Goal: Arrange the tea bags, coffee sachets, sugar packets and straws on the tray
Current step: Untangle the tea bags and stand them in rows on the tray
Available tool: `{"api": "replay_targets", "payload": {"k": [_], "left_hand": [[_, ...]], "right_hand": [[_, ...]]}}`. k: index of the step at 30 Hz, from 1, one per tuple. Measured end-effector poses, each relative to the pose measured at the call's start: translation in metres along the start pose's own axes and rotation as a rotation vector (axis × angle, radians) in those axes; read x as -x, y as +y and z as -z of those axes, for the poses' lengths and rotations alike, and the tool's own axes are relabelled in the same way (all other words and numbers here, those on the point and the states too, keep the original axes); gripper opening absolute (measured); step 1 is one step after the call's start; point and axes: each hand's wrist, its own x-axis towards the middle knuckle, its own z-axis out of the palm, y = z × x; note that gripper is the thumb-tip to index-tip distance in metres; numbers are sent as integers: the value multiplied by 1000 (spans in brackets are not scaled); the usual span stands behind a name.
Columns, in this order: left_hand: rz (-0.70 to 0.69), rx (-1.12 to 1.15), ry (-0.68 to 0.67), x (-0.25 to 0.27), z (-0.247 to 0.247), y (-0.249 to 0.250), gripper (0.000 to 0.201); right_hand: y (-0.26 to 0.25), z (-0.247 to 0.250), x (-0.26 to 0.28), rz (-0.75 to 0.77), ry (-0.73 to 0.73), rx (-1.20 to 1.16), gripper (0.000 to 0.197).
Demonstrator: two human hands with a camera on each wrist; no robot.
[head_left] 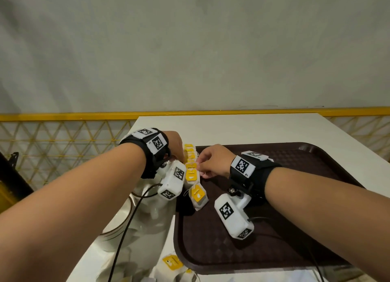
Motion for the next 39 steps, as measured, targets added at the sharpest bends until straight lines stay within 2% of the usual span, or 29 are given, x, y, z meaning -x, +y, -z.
{"api": "replay_targets", "payload": {"k": [3,5,8,12,16,20,25,30,33,35,39], "left_hand": [[-3,47,-49,2,3,-6,40],[-22,63,-67,2,2,-6,37],[-57,58,-51,3,0,-1,27],[-64,19,-26,1,-1,6,27],[-82,-46,-9,-3,-3,12,28],[-61,-100,-10,-6,-6,13,36],[-56,28,20,-2,6,4,34],[-55,-7,-76,6,4,5,28],[-72,-58,-83,5,-2,6,24],[-63,-67,-77,4,-4,7,21],[-46,-116,-61,2,-7,6,30]], "right_hand": [[0,-1,-1,5,21,-3,21],[1,-3,0,-7,34,-12,22],[-1,-5,0,-35,44,-16,21],[-6,-4,-2,-111,61,-15,25],[-4,-1,3,-137,15,5,20],[-2,-3,11,-138,-85,-18,24],[0,-6,10,-119,-64,-34,23],[2,-4,12,-115,-59,-67,21],[2,2,19,-111,-71,-59,18],[1,10,26,-70,-116,-4,19],[1,14,40,28,-376,154,24]]}}
